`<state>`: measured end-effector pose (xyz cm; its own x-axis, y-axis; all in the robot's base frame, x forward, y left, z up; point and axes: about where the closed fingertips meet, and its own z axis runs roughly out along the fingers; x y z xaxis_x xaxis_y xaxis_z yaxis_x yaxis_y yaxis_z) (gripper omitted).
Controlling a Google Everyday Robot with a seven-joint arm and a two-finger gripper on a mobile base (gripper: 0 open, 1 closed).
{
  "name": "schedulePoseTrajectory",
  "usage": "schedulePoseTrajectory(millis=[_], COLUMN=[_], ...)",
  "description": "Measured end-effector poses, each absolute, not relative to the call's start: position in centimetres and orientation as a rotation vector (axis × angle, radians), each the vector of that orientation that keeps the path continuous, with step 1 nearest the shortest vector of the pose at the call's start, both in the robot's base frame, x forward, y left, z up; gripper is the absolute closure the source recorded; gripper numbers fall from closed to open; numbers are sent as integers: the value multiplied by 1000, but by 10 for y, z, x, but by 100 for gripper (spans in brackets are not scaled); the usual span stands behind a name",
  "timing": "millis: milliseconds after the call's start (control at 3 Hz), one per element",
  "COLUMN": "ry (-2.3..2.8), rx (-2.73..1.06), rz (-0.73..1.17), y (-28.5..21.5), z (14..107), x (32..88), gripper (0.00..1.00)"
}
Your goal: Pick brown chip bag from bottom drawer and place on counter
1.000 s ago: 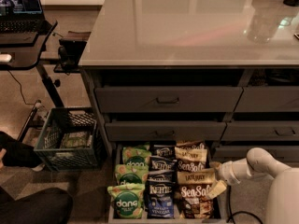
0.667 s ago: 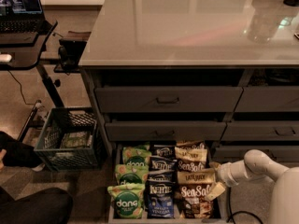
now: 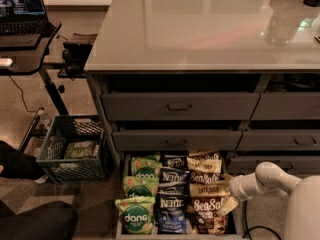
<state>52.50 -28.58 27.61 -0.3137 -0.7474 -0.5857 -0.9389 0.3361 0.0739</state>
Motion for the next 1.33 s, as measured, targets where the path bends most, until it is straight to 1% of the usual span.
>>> schedulePoseTrajectory(millis=[667, 1333], ry=[2167, 2195], rx=[-1537, -1552], rz=[595, 609], y=[-271, -270], z=[250, 232], x=[520, 517], gripper=[0, 0])
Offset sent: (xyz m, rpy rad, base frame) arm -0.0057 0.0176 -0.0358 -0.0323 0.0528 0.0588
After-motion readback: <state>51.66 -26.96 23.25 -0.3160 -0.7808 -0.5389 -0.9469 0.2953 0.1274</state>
